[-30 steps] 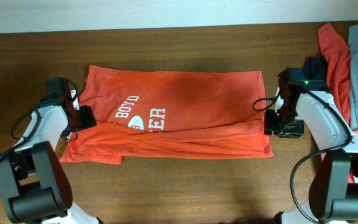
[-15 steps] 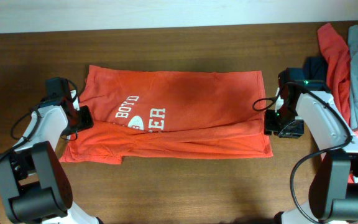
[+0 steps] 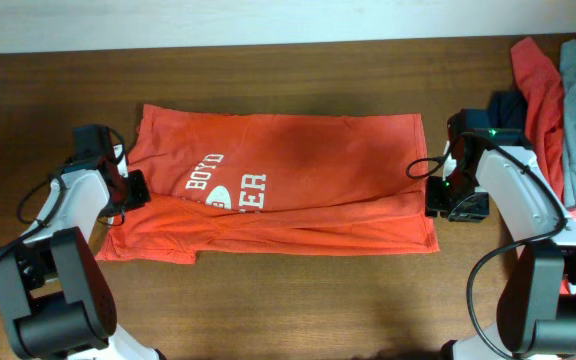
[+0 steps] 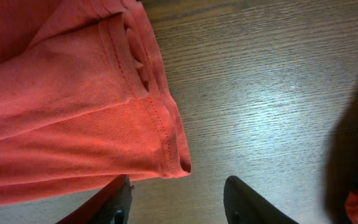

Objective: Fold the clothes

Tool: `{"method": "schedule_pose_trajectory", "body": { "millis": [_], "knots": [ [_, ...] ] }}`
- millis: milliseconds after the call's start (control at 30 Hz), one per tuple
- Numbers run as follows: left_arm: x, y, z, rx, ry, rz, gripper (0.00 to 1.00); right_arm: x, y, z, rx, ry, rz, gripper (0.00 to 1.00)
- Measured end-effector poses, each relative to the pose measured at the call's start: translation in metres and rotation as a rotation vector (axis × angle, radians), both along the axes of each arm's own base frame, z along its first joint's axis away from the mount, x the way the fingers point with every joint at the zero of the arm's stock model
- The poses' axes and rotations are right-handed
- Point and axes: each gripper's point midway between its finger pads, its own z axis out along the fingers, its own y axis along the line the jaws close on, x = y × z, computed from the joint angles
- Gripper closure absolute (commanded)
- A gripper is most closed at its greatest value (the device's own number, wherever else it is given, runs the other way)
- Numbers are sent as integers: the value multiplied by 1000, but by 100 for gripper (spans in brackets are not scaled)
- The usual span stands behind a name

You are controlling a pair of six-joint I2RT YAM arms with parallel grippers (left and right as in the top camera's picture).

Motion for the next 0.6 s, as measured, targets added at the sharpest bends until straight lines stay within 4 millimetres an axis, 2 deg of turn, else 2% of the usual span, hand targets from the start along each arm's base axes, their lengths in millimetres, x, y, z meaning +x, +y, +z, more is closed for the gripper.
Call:
{"method": "schedule_pose_trajectory", "body": {
  "millis": [267, 300, 367, 600],
  "knots": [
    [1, 2, 1, 9, -5, 2, 66, -1, 0, 0, 0, 5, 0, 47],
    [1, 2, 1, 13, -5, 3, 67, -1, 0, 0, 0, 5, 0, 47],
    [1, 4, 1, 19, -3, 5, 78, -1, 0, 0, 0, 5, 0, 47],
    [0, 4, -2, 24, 6, 6, 79, -1, 0, 0, 0, 5, 0, 47]
  ]
}}
